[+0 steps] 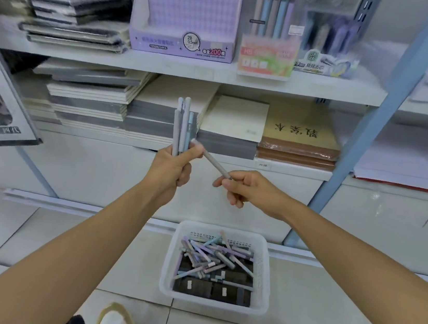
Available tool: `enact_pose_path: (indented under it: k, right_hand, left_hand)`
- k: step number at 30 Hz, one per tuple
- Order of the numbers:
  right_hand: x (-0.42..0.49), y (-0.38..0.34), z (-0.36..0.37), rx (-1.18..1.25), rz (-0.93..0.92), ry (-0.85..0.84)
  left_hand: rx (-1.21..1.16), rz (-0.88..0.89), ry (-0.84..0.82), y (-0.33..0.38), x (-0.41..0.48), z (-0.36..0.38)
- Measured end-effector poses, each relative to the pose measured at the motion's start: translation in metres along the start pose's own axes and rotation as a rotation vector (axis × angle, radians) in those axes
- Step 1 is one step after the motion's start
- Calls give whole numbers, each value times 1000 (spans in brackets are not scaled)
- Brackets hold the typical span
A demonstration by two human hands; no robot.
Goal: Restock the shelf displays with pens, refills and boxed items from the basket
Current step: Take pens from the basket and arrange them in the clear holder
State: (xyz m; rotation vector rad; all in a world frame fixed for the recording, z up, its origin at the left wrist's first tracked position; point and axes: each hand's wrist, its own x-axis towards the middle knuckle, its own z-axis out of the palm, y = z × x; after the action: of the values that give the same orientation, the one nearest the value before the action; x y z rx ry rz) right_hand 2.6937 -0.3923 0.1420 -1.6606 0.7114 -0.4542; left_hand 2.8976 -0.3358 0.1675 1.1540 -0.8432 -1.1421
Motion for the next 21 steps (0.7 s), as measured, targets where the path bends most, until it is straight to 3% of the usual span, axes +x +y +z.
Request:
enact_pose_path:
  k: [2,5,9,14,21]
  right_hand:
    - [0,-9,-4,4,-31,32]
    - [1,-28,-13,200,-117,207]
    - [3,-64,-29,388,-275,363]
    - [1,-136,-59,257,-517,583]
    - [5,-229,-113,-15,-778,822]
  left_hand:
    - [-26,20,57,8,1,3]
    - [-44,0,135,20,5,3]
    - [-6,-24,89,41,9,7]
    - [-24,30,-84,91,23,21]
    - [80,272,-95,156,45,38]
